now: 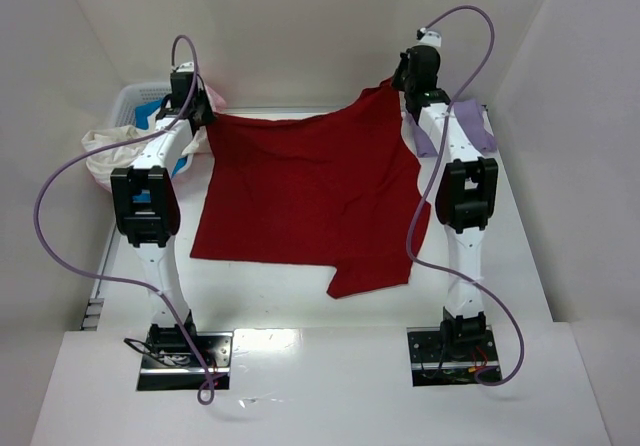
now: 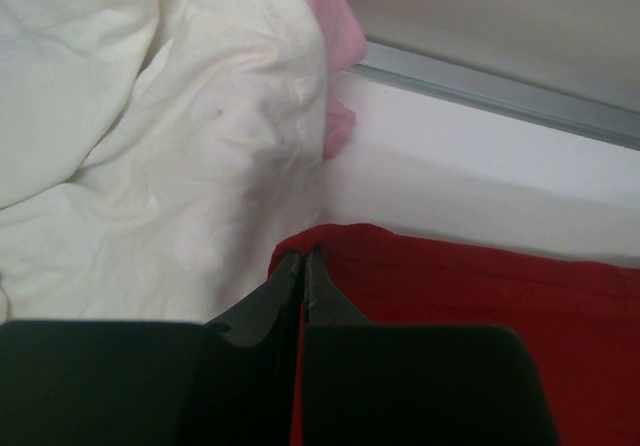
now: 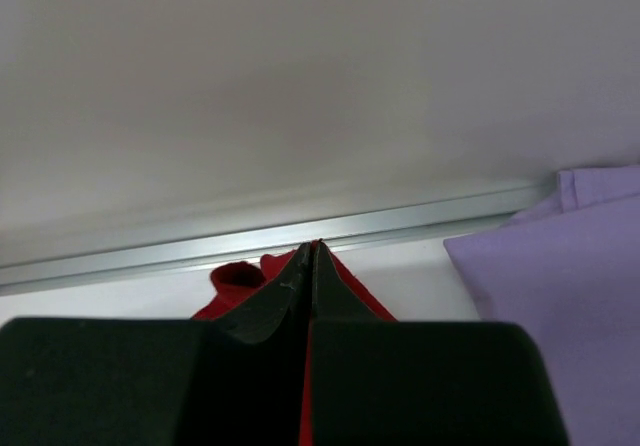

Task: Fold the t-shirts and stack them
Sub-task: Flatten out the tshirt, then fold the flattened tshirt in 1/3 of the way

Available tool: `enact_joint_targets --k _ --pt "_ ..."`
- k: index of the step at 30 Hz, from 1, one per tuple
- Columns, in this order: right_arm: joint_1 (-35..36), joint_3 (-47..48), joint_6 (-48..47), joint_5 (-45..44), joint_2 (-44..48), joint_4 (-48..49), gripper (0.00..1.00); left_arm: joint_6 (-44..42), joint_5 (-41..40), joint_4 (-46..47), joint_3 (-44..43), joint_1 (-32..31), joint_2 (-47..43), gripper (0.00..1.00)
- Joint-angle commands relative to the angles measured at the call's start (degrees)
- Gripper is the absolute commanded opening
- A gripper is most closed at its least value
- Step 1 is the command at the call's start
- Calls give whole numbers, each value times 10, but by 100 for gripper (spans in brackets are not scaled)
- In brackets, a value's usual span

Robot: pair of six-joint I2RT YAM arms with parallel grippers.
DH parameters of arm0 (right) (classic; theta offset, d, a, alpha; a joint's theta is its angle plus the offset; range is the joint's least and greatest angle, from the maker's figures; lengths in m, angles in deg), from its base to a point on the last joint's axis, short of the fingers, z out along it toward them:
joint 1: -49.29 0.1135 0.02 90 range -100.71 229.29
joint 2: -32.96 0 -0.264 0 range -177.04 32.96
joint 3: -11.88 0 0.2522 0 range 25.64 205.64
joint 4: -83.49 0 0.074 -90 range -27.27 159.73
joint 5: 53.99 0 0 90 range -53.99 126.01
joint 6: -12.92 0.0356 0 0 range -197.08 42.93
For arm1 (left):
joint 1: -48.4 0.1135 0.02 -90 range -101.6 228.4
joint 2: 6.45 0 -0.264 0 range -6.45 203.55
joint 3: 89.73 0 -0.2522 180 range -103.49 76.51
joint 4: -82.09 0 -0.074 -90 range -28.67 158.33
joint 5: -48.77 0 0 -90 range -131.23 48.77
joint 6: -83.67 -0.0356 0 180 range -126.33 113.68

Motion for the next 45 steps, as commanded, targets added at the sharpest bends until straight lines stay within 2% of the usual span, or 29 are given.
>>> enact_joint_targets --k 1,10,15,18,22,30,35,45 --pt "-15 31 -2 -19 -3 10 0 14 -22 39 5 28 -24 0" --pt "-15 1 9 3 -3 4 0 2 55 31 -42 45 5 0" --pt "-15 -48 14 48 38 4 0 -10 134 25 -53 45 16 0" --pt "-15 -86 19 75 80 17 0 -10 140 19 -53 40 16 0" --pt "-10 -221 31 105 166 61 0 -22 146 13 -31 35 -8 0" --pt "2 -411 55 99 312 95 0 -27 120 8 63 35 -63 0" --pt "8 -499 73 133 351 95 0 -27 115 -10 75 35 -63 0" --pt "37 -641 112 128 416 84 0 -22 110 -15 116 40 -85 0"
